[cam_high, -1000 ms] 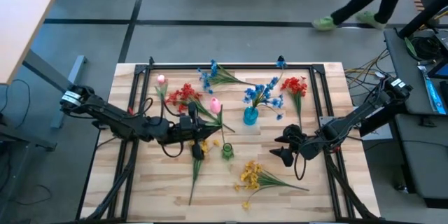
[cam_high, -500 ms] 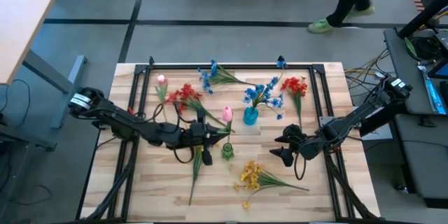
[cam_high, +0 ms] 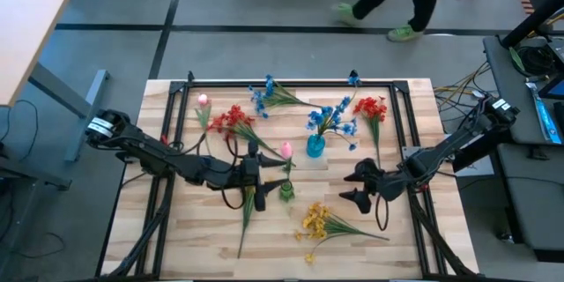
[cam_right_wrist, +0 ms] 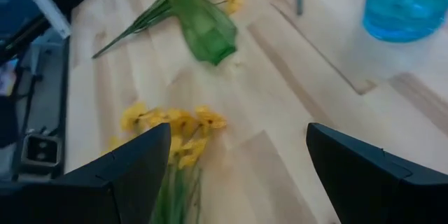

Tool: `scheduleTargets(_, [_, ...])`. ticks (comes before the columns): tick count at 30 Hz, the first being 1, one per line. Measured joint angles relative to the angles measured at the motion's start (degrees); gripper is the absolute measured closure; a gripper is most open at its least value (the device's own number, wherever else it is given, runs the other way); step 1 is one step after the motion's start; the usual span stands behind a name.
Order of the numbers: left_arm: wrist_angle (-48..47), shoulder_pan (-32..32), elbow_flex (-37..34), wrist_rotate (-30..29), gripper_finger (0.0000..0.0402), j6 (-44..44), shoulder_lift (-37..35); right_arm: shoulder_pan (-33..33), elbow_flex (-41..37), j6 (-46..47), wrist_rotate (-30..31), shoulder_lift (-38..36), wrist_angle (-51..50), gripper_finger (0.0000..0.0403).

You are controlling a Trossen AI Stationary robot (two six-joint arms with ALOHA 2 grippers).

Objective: Sort flowers into vase by color
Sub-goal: Put the bottom pink tulip into the green flower vase, then put the right yellow flowers into the green flower vase

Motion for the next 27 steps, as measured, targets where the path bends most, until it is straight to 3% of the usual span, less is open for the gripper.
scheduleTargets(5, [-5.8, -1.5, 0.0, 0.0, 0.0146, 0.7, -2.3, 1.2, 2.8, -4.0, -4.6, 2.0, -0.8, 0.0078])
scheduleTargets(8, [-14.2, -2.0, 0.0, -0.1, 0.0144, -2.1, -6.2, 2.4, 5.9, -4.6, -7.5, 5.1, -4.6, 0.0078])
scheduleTargets(14, [-37.4, -2.3, 0.0, -0.1, 0.0143, -18.4, -13.7, 5.1, 15.4, -4.5, -9.9, 15.0, -16.1, 0.0078])
scheduleTargets(19, [-52.9, -3.1, 0.0, -0.1, 0.0143, -33.1, -15.6, 6.2, 21.4, -4.5, -13.5, 23.0, -20.0, 0.0078])
scheduleTargets(23, [-61.0, -4.0, -0.2, 0.0, 0.0143, -41.3, -15.6, 6.5, 24.0, -3.7, -18.0, 28.0, -20.2, 0.0078])
scheduleTargets(27, [-63.0, -5.3, -0.2, 0.0, 0.0143, -44.4, -14.6, 6.5, 25.8, -0.6, -20.6, 31.8, -20.4, 0.0078])
